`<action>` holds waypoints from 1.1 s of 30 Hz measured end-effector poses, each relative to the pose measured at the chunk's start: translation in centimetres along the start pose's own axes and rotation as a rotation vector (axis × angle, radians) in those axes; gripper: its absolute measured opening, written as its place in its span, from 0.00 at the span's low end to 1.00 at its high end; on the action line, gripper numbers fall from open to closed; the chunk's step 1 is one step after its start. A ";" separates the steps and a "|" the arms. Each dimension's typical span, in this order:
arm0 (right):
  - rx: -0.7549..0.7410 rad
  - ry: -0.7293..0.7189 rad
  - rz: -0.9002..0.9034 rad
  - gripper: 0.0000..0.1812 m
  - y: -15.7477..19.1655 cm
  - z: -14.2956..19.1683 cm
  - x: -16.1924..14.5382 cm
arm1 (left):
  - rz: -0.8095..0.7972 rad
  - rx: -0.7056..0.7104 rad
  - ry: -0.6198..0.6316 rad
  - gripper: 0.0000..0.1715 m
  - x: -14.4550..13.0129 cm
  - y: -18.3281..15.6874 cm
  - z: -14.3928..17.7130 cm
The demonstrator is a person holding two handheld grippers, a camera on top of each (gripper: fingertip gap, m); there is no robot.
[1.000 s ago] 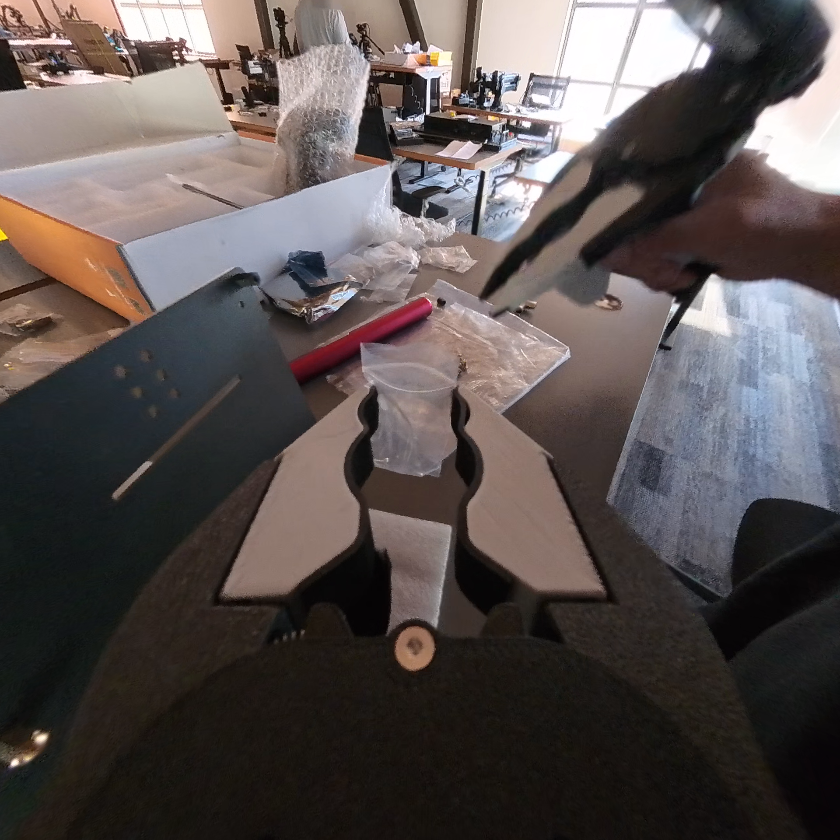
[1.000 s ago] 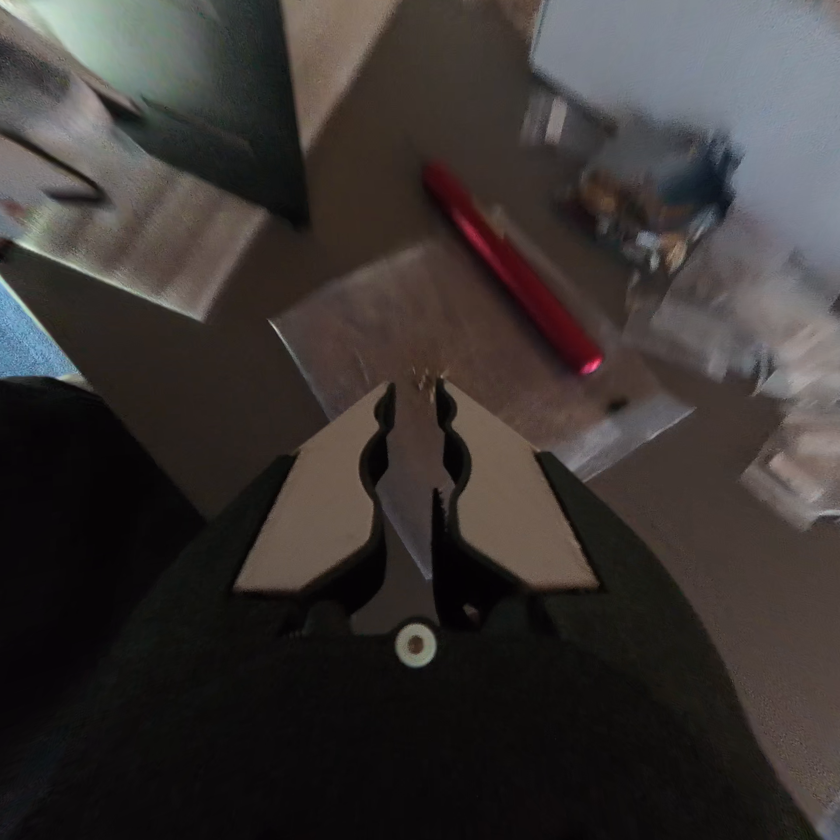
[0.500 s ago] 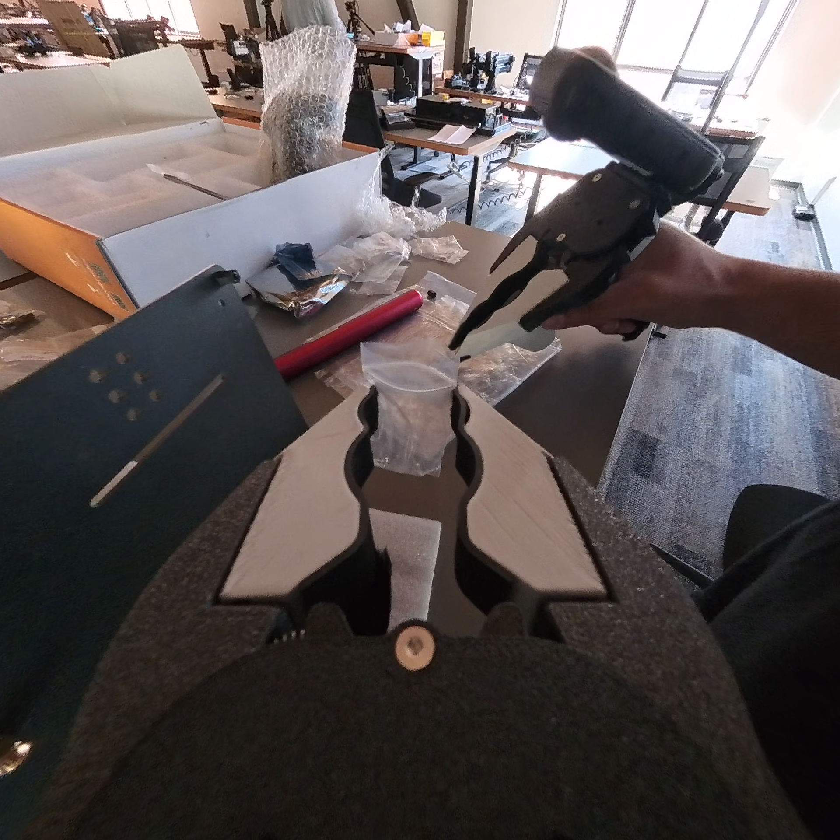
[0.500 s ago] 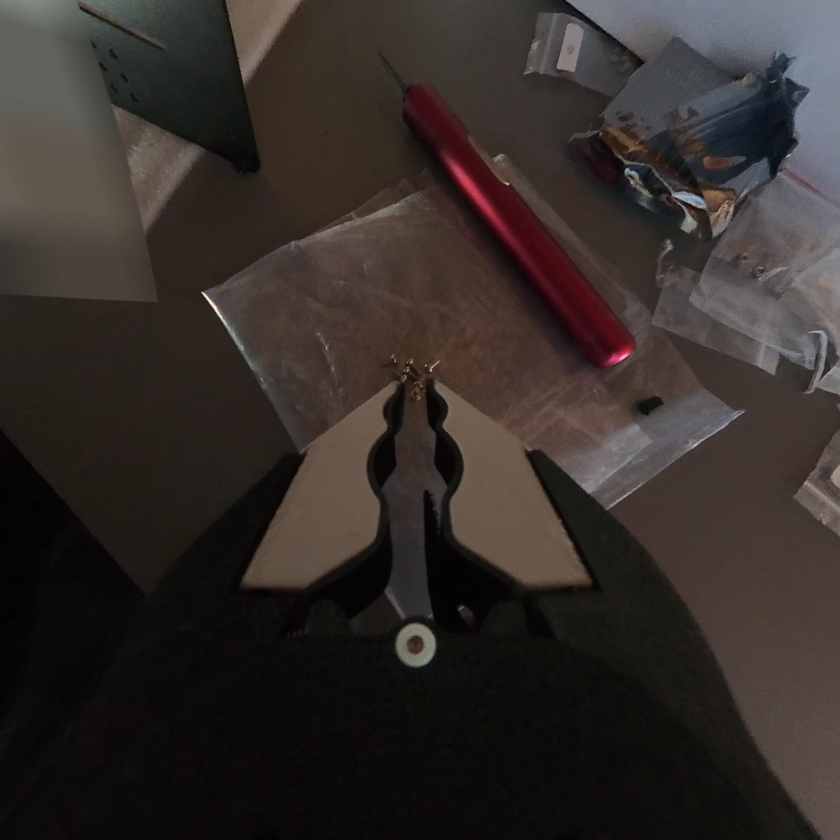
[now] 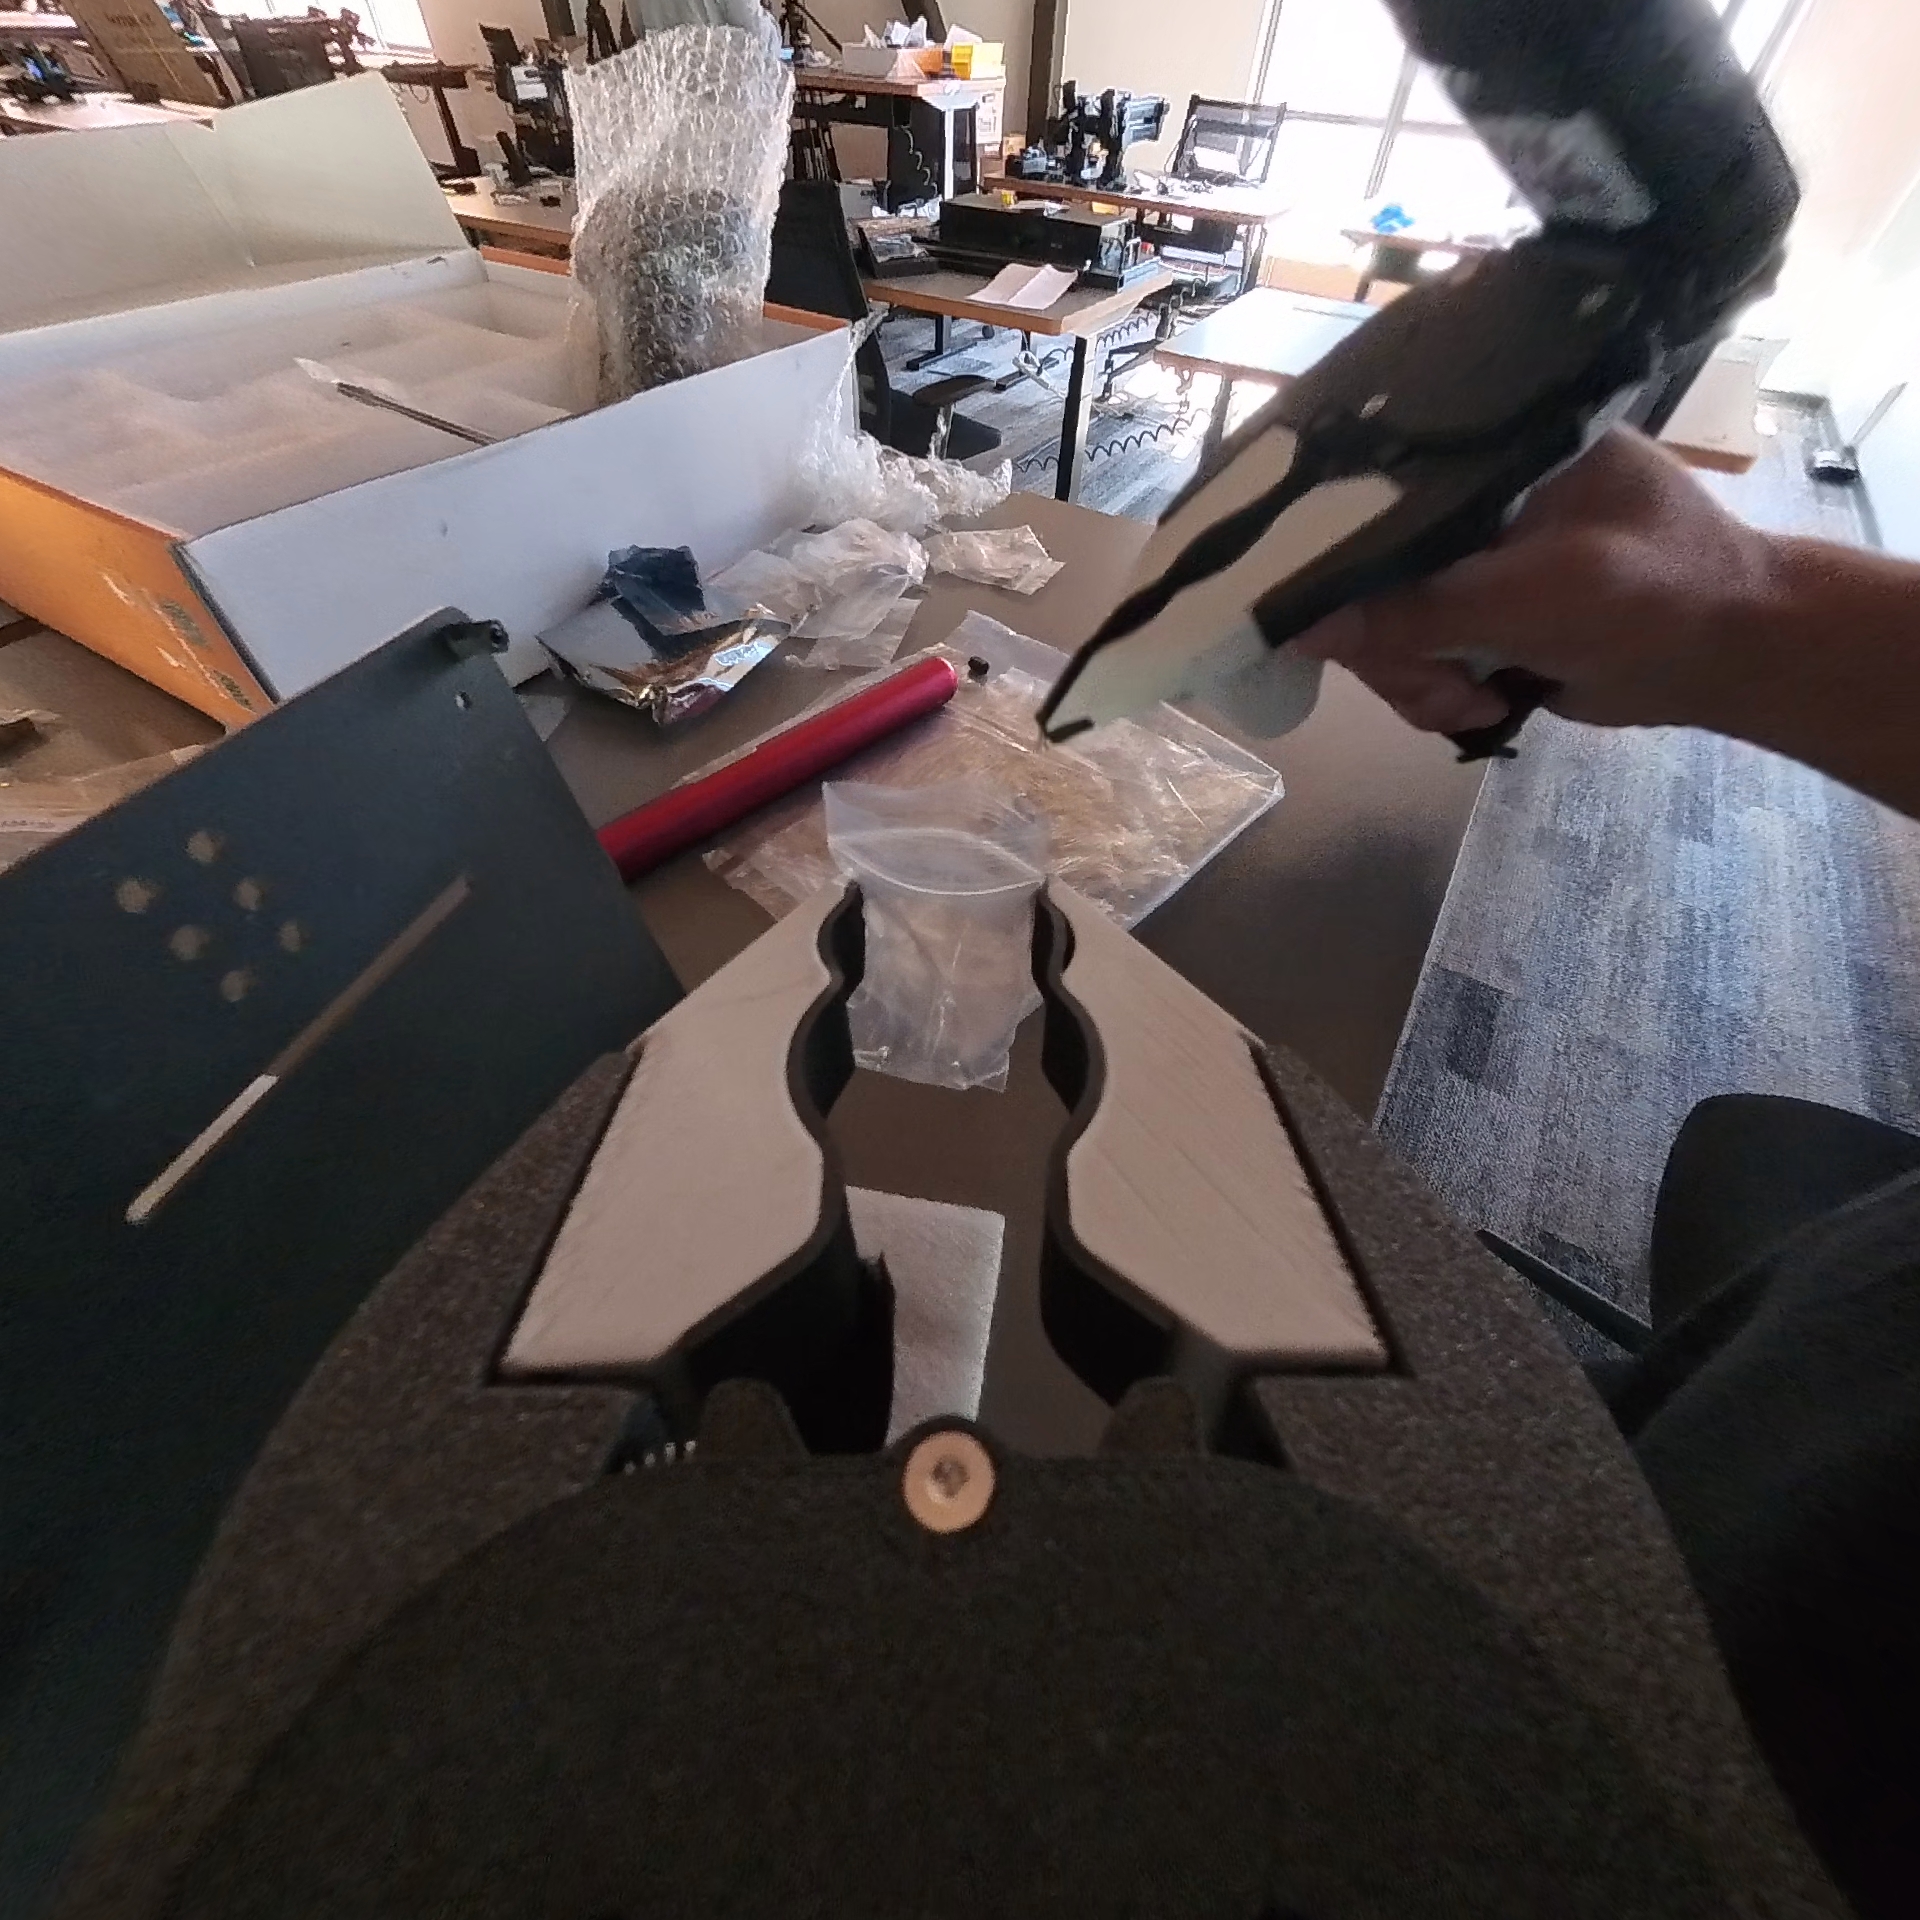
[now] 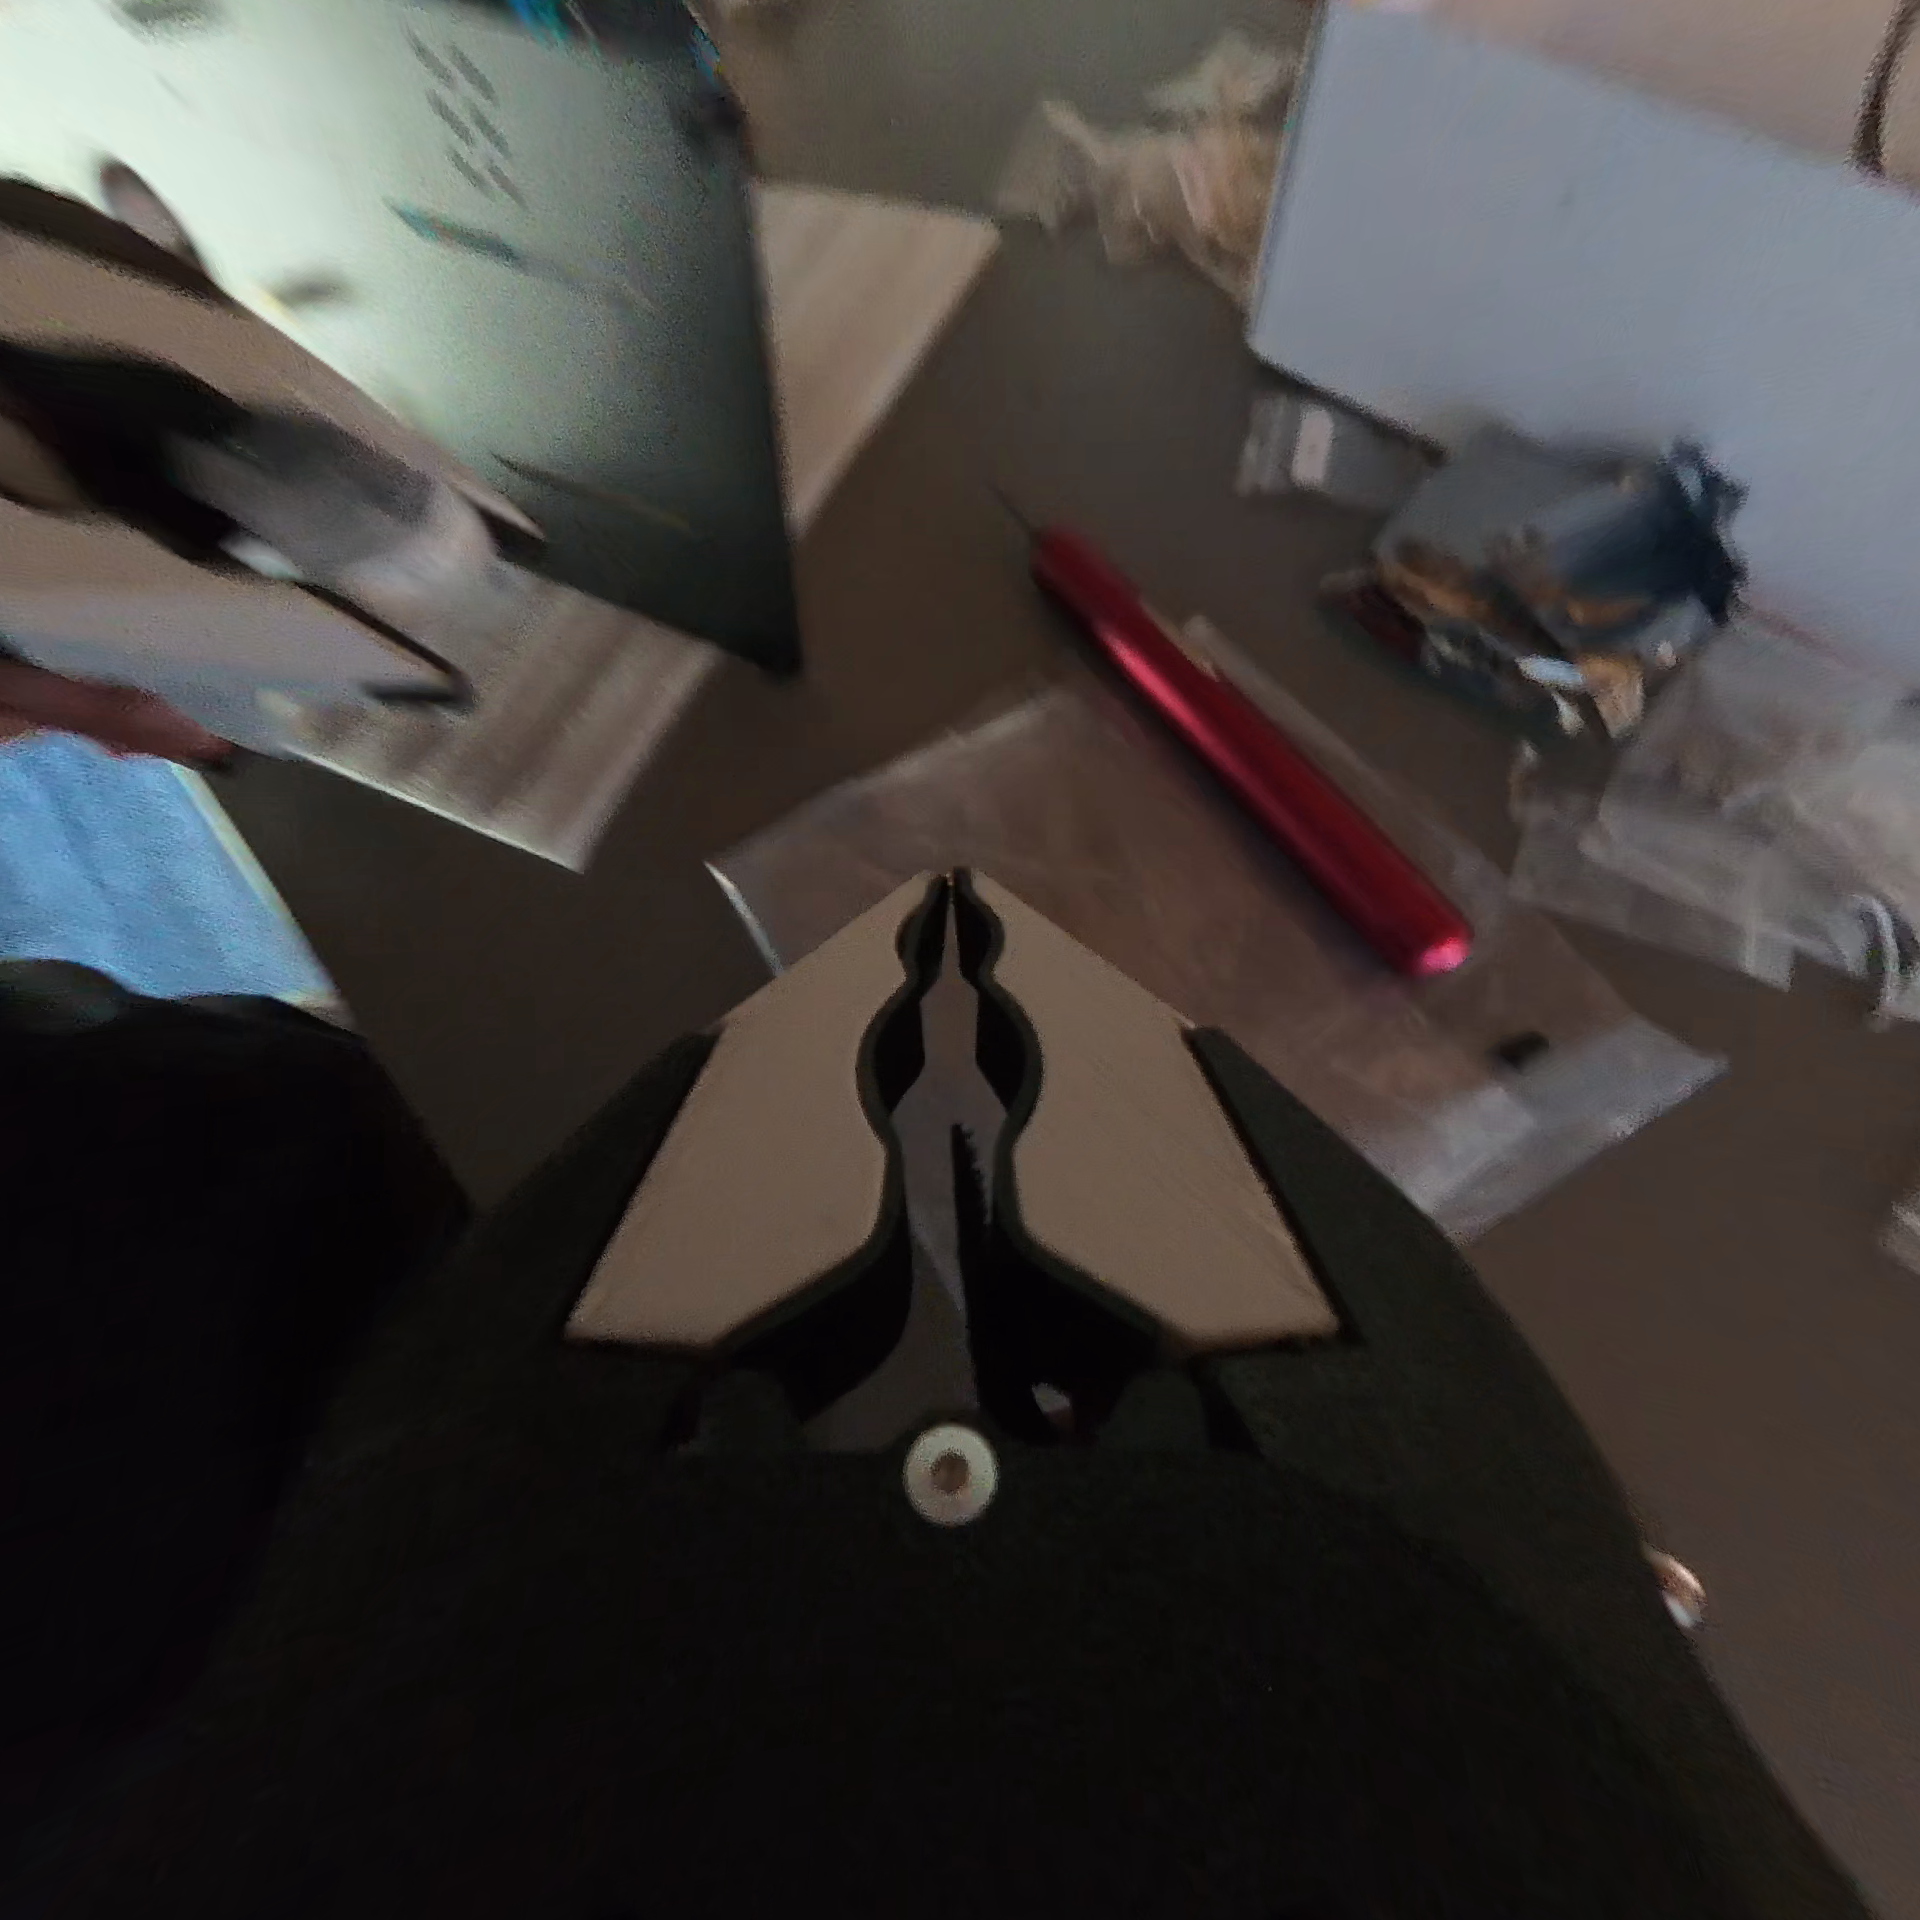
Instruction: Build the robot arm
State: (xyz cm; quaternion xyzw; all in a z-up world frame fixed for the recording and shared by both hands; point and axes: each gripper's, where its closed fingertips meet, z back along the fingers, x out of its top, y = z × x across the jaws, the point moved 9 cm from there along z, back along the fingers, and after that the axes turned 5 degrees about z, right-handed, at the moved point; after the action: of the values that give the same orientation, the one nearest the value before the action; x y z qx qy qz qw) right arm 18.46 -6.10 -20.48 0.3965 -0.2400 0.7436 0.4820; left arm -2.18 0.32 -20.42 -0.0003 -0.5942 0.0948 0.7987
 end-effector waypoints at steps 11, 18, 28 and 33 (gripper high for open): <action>0.222 -0.115 0.177 0.00 7.6 -0.9 7.6 | -0.027 -0.001 0.002 0.18 0.0 -0.2 -0.4; 0.215 -0.064 0.198 0.03 7.4 -1.7 7.3 | -0.022 -0.005 -0.007 0.18 0.1 -0.1 -0.4; -0.107 0.146 -0.018 0.16 0.9 -0.4 -2.3 | 0.041 0.004 -0.021 0.18 0.2 0.5 -0.2; -0.083 0.118 -0.023 0.16 2.2 -2.7 -2.6 | 0.048 0.004 0.003 0.18 0.2 0.4 0.0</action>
State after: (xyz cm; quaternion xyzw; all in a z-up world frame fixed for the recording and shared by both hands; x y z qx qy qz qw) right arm 16.08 -6.42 -24.09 0.3344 -0.2372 0.7495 0.5198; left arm -2.18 0.74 -20.29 -0.0129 -0.5927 0.1152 0.7970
